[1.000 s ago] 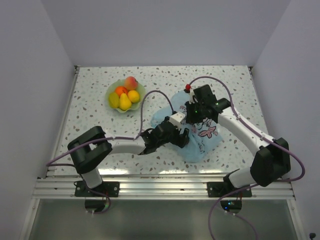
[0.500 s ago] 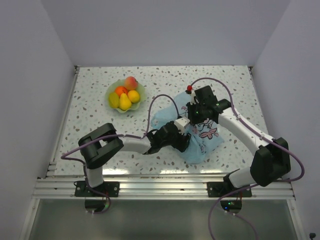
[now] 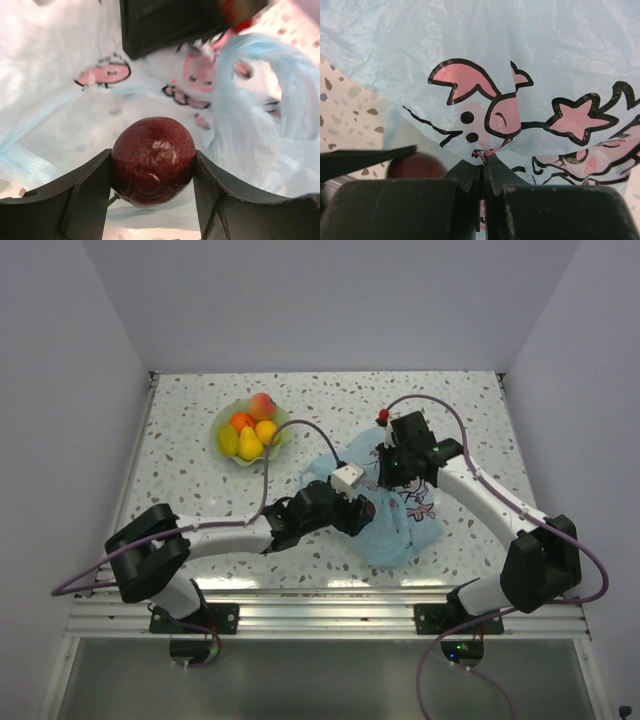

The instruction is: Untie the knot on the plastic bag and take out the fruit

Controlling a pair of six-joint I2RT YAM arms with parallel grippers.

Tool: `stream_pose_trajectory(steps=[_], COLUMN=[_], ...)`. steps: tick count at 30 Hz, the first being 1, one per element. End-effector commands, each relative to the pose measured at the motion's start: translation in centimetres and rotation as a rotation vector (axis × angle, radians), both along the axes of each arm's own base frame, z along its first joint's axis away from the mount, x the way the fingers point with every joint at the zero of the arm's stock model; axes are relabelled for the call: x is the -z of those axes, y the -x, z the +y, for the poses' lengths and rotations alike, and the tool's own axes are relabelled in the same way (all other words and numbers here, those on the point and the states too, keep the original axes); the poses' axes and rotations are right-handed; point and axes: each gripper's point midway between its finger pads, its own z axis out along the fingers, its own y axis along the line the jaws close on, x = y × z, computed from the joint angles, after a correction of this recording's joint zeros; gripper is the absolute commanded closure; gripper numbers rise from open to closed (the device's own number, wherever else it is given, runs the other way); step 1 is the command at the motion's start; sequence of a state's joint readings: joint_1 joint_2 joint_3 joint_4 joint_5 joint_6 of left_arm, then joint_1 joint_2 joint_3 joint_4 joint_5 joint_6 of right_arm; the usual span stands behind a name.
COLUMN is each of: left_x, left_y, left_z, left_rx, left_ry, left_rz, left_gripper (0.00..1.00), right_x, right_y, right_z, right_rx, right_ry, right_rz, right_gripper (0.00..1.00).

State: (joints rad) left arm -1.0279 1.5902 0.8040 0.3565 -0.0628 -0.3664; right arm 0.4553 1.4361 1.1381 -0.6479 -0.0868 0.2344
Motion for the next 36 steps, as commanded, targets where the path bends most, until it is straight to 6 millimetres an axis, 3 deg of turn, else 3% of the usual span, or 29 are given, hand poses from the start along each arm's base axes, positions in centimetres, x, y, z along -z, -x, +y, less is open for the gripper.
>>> stream_pose_trajectory(steps=[1,3,4,7,8,11,15,18,21,28,34,36], left_x=[-6.8,-7.5,-9.0,-10.2,-9.6,-10.7,-10.9,-11.4,-10.2,-5.6,-2.5,-2.3], left_y=[-0.4,-1.0,-1.3,-2.9,-3.2,-5.9,-10.5,-13.4,-15.9,-20.1,-21.4,-21.6], left_z=[0.7,2.0,2.5,5.0,5.9,9.6,17.3,21.2,23.8,25.2,24.8,24.7], left_rx=[-0.056,-0.11,-0.129,-0.23,-0.256,-0.396,-0.653,-0.748,-0.793,-0.772,-0.719,-0.71], left_ry=[0.131,0.106,0.122,0.11,0.077,0.074,0.006,-0.045,-0.113,-0.264,-0.347,-0.347], left_rz=[-0.067,-0.067,-0.079,-0.072,-0.051,-0.048,-0.063,-0.102,-0.113,-0.064,-0.029,-0.028], left_gripper=[0.66,0.67,0.67,0.67,0.67,0.67,0.65,0.63,0.6,0.52,0.39,0.34], right_x=[-0.9,-0.8,-0.7,-0.4,-0.4,-0.6,-1.0,-1.4,-1.9,-2.5,-2.9,-3.0], right_y=[-1.1,-1.2,-1.2,-1.3,-1.2,-1.1,-0.7,-0.2,0.2,0.6,0.4,0.4], right_z=[-1.1,-1.3,-1.6,-2.3,-2.4,-2.8,-2.9,-2.9,-2.8,-2.9,-3.0,-3.0], right_rx=[0.088,0.111,0.126,0.167,0.174,0.199,0.201,0.195,0.184,0.175,0.179,0.181], right_ry=[0.007,0.012,0.016,0.036,0.039,0.041,0.031,0.015,-0.009,-0.014,-0.017,-0.018], right_rz=[-0.056,-0.055,-0.055,-0.055,-0.055,-0.064,-0.07,-0.081,-0.087,-0.105,-0.121,-0.128], right_gripper=[1.0,1.0,1.0,1.0,1.0,1.0,1.0,1.0,1.0,1.0,1.0,1.0])
